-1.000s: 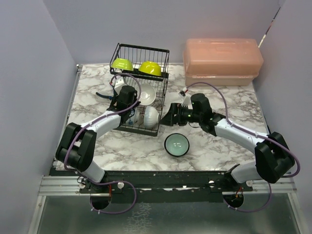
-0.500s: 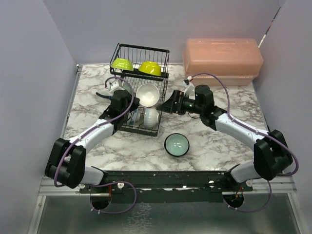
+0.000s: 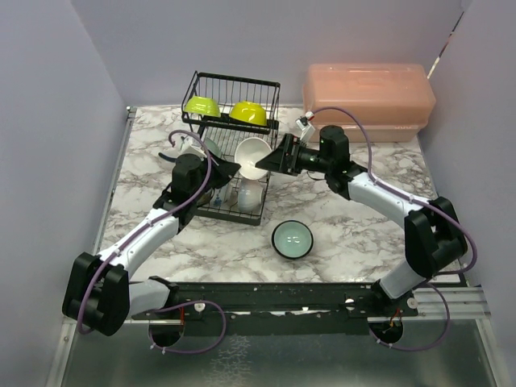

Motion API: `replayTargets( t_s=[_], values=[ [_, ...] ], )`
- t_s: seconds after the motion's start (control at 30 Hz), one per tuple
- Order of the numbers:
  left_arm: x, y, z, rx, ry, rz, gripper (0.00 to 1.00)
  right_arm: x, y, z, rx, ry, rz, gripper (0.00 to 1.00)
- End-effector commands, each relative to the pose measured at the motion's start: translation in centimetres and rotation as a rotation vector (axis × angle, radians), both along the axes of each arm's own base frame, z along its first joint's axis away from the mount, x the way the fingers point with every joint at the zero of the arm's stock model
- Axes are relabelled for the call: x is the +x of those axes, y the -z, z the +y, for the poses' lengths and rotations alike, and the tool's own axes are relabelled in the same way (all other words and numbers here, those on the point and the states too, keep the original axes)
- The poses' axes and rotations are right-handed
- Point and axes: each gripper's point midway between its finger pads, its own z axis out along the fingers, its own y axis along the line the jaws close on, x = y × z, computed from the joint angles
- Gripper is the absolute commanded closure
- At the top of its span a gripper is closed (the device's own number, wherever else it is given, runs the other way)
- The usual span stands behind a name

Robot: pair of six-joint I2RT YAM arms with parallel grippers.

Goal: Load the bowls into the dish rack
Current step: Pick up the bowl from the dish rack.

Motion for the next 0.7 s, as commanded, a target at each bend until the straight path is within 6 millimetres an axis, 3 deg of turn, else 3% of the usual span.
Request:
replayTargets(
  t_s=[0.0,0.1,0.2,0.33,0.43,0.47,0.6,0.67],
  values=[
    [-2.0,-1.8,-1.9,-0.097,0.143,-0.037,1.0,0.0,-0.5,1.3,0.046,-0.083,0.008,0.02],
    [-2.3,-1.3,-1.9,-0.106,0.143,-0.02,1.0,-0.1,-1.2,1.6,0.082,-0.102,0.003,0.09],
    [-2.3,-0.7,-1.7,-0.096,0.132,-0.01,1.0,-0.3,-1.5,1.7,0.091,-0.112,-0.002,0.24],
    [-2.2,-0.2,-1.7,-0.088,0.133,0.003,1.0,-0.5,-1.4,1.6,0.093,-0.112,0.002,0.57],
    [-2.0,0.0,-1.9,-0.083,0.14,0.009,1.0,-0.5,-0.8,1.6,0.086,-0.108,0.012,0.96],
    [-1.9,0.0,-2.0,-0.08,0.142,0.009,0.99,-0.4,-0.7,1.6,0.082,-0.105,0.01,0.99],
    [-1.5,0.3,-1.8,-0.033,0.148,0.01,0.57,0.3,-0.3,1.4,0.043,-0.081,-0.002,1.0],
    [-1.2,0.5,-1.4,0.02,0.151,0.01,0.46,0.8,-0.1,1.1,0.003,-0.056,-0.011,1.0]
  ],
)
